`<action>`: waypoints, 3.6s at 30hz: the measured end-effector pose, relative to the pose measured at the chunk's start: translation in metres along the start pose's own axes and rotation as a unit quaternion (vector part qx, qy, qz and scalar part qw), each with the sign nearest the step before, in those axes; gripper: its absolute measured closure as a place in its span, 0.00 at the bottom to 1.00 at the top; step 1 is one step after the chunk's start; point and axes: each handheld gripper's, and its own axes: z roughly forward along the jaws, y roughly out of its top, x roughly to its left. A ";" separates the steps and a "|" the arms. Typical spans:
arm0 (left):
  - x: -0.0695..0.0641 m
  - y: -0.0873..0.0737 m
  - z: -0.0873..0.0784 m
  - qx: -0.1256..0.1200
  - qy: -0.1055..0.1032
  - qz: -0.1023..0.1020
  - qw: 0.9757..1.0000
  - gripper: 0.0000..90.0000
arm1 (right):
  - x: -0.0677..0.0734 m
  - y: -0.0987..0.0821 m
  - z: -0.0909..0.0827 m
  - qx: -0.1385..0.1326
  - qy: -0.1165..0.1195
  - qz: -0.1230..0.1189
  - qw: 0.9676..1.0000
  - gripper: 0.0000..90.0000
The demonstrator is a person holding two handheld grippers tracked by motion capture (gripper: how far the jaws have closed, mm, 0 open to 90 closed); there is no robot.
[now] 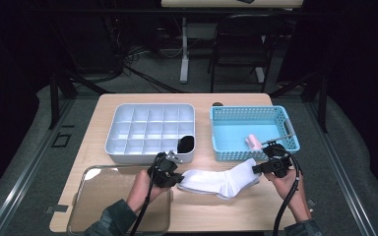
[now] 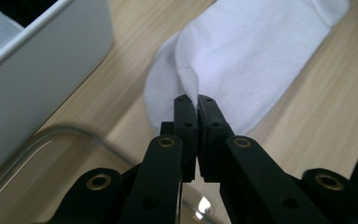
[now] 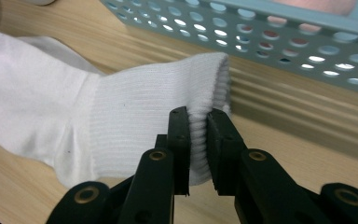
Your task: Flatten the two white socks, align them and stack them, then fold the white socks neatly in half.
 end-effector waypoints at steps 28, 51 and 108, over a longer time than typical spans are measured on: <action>0.004 -0.007 0.005 -0.028 0.047 -0.050 0.997 0.58 | -0.014 -0.012 0.039 0.051 -0.035 -0.005 0.998 0.69; 0.003 -0.007 0.041 0.024 0.033 -0.059 0.997 0.58 | -0.012 -0.010 0.046 0.075 -0.037 -0.017 0.996 0.77; 0.001 -0.013 0.045 0.013 0.015 -0.038 0.999 0.90 | -0.008 -0.010 0.005 0.008 0.059 -0.016 0.998 0.87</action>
